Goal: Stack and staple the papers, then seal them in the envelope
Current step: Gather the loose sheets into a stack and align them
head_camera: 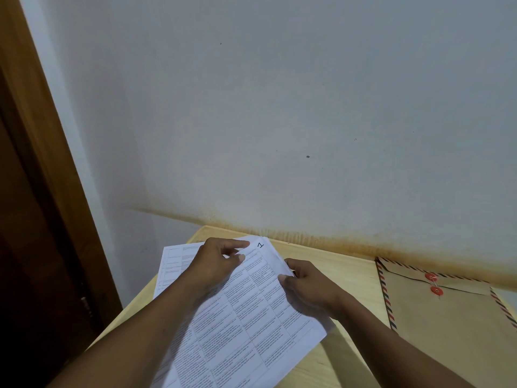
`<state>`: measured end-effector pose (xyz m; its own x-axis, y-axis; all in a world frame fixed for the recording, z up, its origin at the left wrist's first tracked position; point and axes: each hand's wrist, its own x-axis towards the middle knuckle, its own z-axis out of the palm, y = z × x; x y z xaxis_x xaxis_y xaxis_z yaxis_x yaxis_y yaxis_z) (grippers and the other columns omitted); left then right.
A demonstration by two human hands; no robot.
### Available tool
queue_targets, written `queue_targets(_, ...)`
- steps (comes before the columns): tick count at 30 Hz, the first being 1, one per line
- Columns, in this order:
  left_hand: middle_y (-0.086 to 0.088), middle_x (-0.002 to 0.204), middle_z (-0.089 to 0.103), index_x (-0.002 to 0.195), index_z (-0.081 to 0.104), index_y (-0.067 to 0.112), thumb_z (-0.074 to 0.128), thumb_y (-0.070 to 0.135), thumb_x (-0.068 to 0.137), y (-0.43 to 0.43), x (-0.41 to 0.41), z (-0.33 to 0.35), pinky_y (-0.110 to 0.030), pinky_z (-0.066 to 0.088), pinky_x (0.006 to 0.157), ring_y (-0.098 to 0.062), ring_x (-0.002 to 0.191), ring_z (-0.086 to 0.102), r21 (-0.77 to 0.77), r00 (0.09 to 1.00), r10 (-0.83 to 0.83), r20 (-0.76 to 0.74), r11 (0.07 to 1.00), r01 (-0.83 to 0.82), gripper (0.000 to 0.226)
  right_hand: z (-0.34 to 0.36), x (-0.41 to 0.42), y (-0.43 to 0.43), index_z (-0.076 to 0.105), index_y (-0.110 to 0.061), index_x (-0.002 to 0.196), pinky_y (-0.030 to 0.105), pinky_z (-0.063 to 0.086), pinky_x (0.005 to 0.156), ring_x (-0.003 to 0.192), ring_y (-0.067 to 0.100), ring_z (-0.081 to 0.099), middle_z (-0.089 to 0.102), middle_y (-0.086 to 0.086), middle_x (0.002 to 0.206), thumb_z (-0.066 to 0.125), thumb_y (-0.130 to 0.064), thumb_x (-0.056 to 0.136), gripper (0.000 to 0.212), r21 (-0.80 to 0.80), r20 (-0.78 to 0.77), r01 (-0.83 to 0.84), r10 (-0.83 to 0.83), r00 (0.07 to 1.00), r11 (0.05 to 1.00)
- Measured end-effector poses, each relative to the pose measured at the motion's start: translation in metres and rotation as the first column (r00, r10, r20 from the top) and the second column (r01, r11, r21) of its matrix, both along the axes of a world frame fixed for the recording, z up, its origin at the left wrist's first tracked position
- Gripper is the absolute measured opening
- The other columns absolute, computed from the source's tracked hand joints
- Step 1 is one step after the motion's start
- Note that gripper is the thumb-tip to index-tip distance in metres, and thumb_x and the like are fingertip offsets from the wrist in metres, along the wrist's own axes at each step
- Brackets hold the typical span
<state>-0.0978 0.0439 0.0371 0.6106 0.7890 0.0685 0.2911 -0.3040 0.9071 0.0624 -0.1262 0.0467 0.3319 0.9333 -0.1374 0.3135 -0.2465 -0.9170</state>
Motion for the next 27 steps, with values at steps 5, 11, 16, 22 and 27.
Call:
queue_targets(5, 0.010, 0.070, 0.063, 0.096, 0.078, 0.046, 0.077, 0.019, 0.090, 0.000, 0.001, -0.001, -0.028, 0.049, 0.097, -0.005, 0.082, 0.066, -0.026, 0.999, -0.035, 0.018, 0.999, 0.036, 0.028, -0.006, 0.005, 0.003, 0.071, -0.014, 0.104, 0.027, 0.059, 0.078, 0.093, 0.016, 0.075, 0.079, 0.000, 0.101, 0.045, -0.009, 0.103, 0.026, -0.032, -0.009, 0.002, -0.002, 1.000, 0.999)
queue_targets(11, 0.002, 0.083, 0.065, 0.109, 0.076, 0.038, 0.076, 0.020, 0.091, 0.000, 0.003, 0.009, -0.014, 0.042, 0.078, -0.006, 0.081, 0.063, 0.030, 1.000, 0.005, 0.027, 1.000, -0.006, 0.025, -0.019, 0.010, 0.014, 0.063, -0.028, 0.108, 0.036, 0.055, 0.083, 0.083, 0.018, 0.070, 0.074, 0.013, 0.095, 0.050, -0.018, 0.100, 0.018, 0.050, 0.192, 0.149, -0.156, 0.969, 0.988)
queue_targets(16, 0.004, 0.092, 0.068, 0.110, 0.075, 0.035, 0.075, 0.019, 0.091, 0.006, -0.005, 0.006, -0.012, 0.042, 0.079, -0.011, 0.098, 0.068, -0.007, 0.999, 0.017, 0.037, 1.000, -0.017, 0.025, -0.029, 0.009, 0.028, 0.066, -0.034, 0.105, 0.041, 0.057, 0.083, 0.086, 0.022, 0.071, 0.073, 0.006, 0.092, 0.053, -0.018, 0.095, 0.023, 0.119, 0.238, 0.181, -0.205, 0.950, 0.976)
queue_targets(22, 0.002, 0.110, 0.071, 0.112, 0.073, 0.044, 0.077, 0.020, 0.090, 0.024, -0.024, -0.001, -0.027, 0.046, 0.099, -0.004, 0.111, 0.062, -0.004, 0.999, 0.016, -0.046, 1.000, -0.016, 0.033, -0.036, 0.005, 0.046, 0.073, -0.028, 0.101, 0.035, 0.054, 0.086, 0.083, 0.014, 0.070, 0.075, -0.002, 0.085, 0.052, -0.018, 0.097, 0.023, 0.141, 0.155, 0.236, -0.257, 0.954, 0.961)
queue_targets(27, 0.002, 0.115, 0.072, 0.104, 0.073, 0.049, 0.078, 0.017, 0.089, 0.031, -0.040, -0.007, -0.028, 0.047, 0.103, -0.005, 0.110, 0.064, 0.007, 0.999, 0.027, -0.045, 1.000, -0.026, 0.035, -0.047, 0.013, 0.051, 0.073, -0.024, 0.114, 0.031, 0.045, 0.093, 0.111, 0.013, 0.061, 0.070, -0.009, 0.118, 0.044, -0.028, 0.101, 0.032, 0.007, 0.370, 0.178, -0.168, 0.914, 0.984)
